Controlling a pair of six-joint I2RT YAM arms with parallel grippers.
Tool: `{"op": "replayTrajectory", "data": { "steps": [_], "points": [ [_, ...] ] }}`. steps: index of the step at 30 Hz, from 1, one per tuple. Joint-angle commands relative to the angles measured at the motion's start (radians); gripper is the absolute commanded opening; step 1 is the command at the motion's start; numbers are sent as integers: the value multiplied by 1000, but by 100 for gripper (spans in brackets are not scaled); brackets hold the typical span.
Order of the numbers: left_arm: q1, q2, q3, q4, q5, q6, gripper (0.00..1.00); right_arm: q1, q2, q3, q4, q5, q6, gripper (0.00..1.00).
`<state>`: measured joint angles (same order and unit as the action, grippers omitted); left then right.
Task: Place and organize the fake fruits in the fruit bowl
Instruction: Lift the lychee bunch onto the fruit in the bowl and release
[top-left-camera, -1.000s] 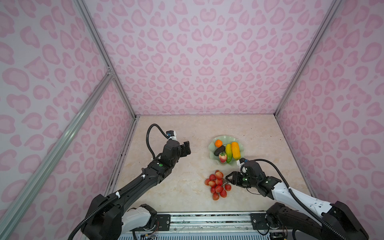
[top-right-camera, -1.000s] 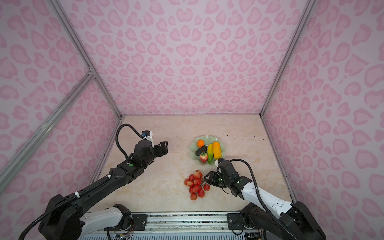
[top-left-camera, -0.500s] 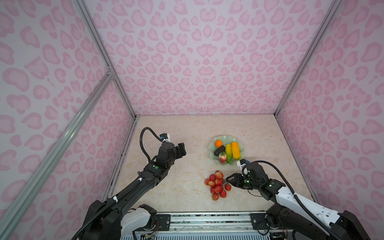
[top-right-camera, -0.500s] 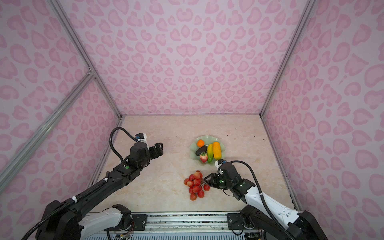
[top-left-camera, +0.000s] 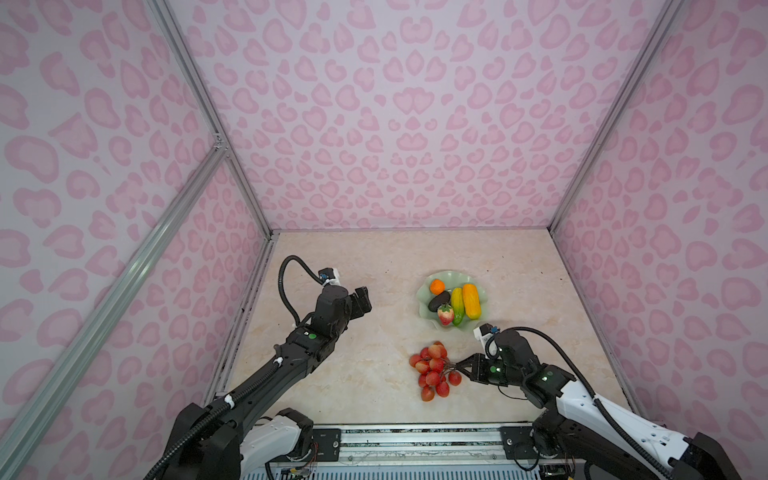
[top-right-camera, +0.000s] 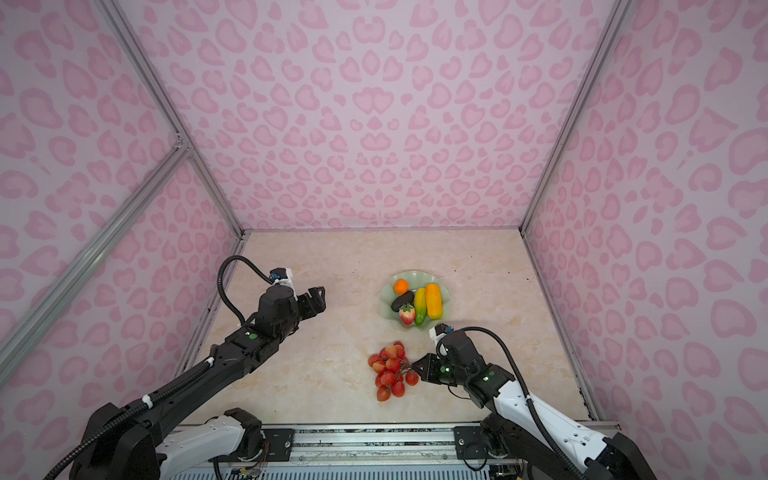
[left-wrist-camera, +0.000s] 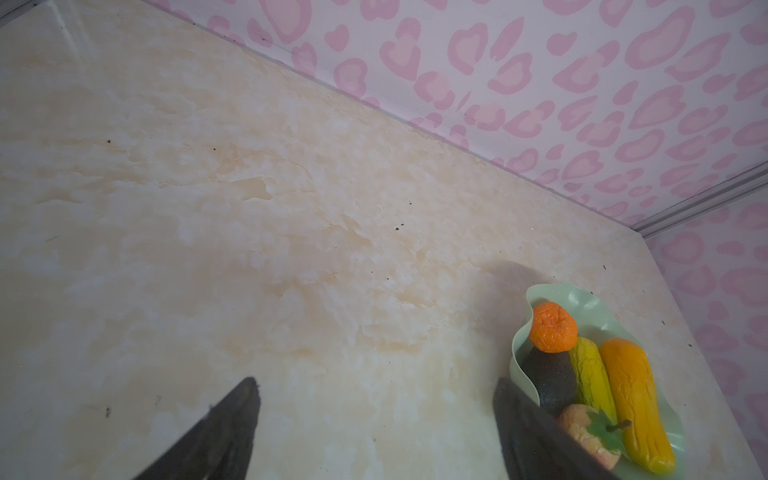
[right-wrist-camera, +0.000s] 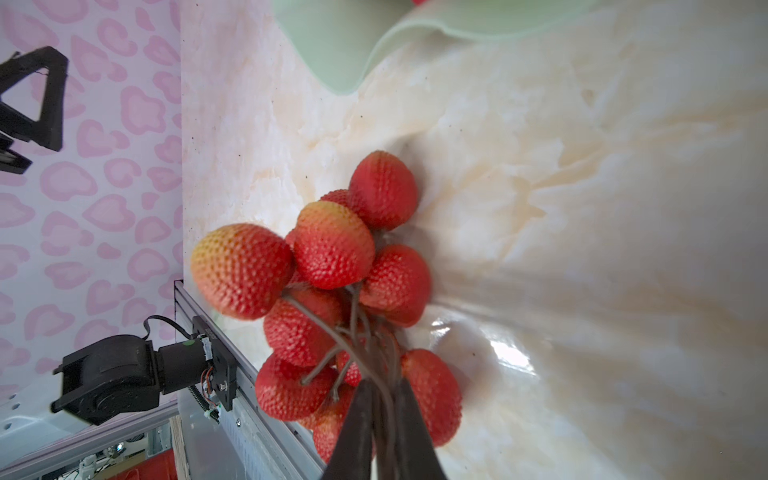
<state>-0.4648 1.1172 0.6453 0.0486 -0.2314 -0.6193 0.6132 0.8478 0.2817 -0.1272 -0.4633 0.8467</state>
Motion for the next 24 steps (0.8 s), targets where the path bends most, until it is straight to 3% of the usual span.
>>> {"op": "replayTrajectory", "data": {
  "steps": [1, 10, 17, 24],
  "points": [
    [2, -11, -3, 7, -3, 1, 89, 6, 11, -2, 16, 12, -1, 2],
    [5, -43, -12, -9, -18, 6, 89, 44, 47, 122, 32, 36, -101, 0],
    [6, -86, -39, -17, -35, 6, 89, 53, 122, 358, -12, 41, -257, 0],
    [6, -117, -47, -30, -33, 18, 90, -35, 253, 529, 63, 55, -295, 0]
  ]
}}
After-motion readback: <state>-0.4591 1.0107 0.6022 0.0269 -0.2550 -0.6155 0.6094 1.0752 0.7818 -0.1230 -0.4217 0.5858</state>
